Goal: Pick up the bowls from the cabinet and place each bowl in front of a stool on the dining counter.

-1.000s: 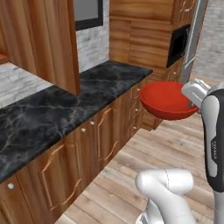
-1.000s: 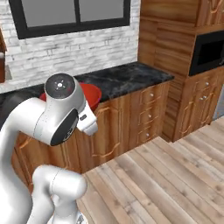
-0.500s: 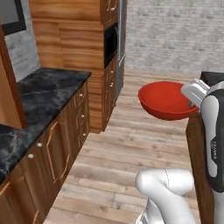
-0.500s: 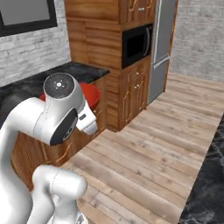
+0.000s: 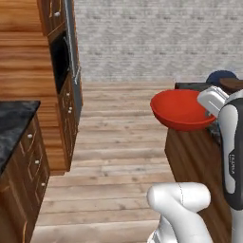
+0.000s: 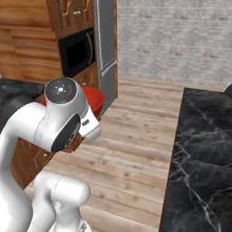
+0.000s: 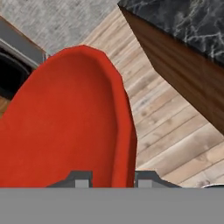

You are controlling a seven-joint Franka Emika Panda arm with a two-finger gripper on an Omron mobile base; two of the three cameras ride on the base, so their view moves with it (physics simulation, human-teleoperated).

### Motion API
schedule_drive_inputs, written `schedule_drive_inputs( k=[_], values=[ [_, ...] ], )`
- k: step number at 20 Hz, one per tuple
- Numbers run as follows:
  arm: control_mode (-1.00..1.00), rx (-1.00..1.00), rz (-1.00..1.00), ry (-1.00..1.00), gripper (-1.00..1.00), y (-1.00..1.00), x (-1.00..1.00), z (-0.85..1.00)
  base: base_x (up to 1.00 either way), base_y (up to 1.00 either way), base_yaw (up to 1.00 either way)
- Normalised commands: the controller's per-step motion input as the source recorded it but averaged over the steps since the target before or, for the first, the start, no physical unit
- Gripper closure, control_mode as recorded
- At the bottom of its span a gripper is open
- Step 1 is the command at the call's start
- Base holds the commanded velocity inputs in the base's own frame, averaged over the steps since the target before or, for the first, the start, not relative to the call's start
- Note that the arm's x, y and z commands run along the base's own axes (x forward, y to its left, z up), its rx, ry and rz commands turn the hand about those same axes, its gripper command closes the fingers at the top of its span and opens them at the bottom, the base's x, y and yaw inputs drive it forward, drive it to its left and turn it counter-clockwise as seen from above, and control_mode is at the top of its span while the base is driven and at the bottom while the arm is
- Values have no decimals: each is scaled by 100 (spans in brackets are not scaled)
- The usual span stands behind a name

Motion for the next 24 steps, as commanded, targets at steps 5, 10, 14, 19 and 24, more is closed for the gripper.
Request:
schedule_drive_inputs(
  k=[5, 10, 14, 19, 24],
  values=[
    [100, 0, 0, 0, 100, 0, 0, 0, 100, 1, -37],
    [100, 0, 0, 0, 100, 0, 0, 0, 100, 31, -15],
    [100, 0, 0, 0, 100, 0, 0, 0, 100, 32, 0],
    [100, 0, 0, 0, 100, 0, 0, 0, 100, 5, -15],
    [100, 0, 0, 0, 100, 0, 0, 0, 100, 0, -42]
  ],
)
